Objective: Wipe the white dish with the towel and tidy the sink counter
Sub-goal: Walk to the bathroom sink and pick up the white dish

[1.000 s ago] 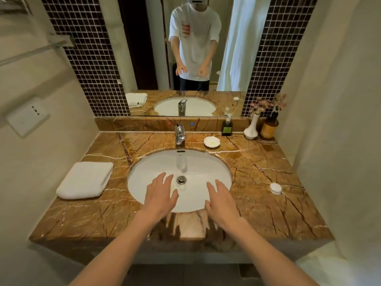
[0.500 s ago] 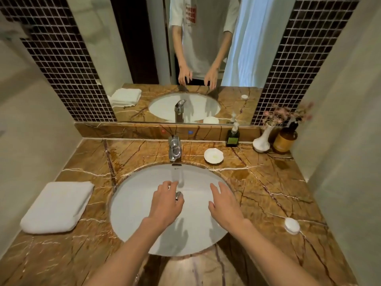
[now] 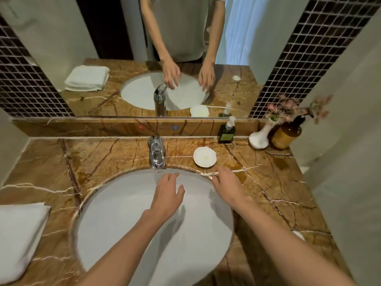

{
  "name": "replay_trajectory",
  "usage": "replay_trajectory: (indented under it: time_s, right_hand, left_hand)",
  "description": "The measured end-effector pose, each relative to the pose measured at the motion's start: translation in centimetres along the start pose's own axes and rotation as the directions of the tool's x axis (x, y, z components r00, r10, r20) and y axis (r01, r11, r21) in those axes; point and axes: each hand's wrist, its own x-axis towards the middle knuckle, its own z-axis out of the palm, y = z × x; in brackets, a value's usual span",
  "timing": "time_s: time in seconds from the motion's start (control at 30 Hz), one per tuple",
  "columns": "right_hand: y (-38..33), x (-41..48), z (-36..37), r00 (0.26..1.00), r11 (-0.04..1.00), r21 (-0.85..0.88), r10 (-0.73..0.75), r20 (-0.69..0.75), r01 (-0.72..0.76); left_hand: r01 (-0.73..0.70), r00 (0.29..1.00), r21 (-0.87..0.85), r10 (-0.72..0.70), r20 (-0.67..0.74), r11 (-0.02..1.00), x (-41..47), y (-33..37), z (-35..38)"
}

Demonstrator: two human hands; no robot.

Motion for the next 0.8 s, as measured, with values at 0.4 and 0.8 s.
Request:
replay_trajectory:
  time_s: [0.4, 0.8]
  right_hand:
    - [3.3, 13.4, 0.4, 0.977, 0.967, 0.145, 0.213, 0.005, -0.211]
    - [3.7, 14.9, 0.7, 0.942, 0.930, 0.225, 0.239, 0.235, -0.292]
  left_hand:
    - [0.122, 0.987, -0.239, -0.144, -0.076, 0.963, 3.1, -3.0, 0.4]
    - [0.169, 0.972, -0.241, -0.202, -0.120, 0.956, 2.2, -3.5, 0.5]
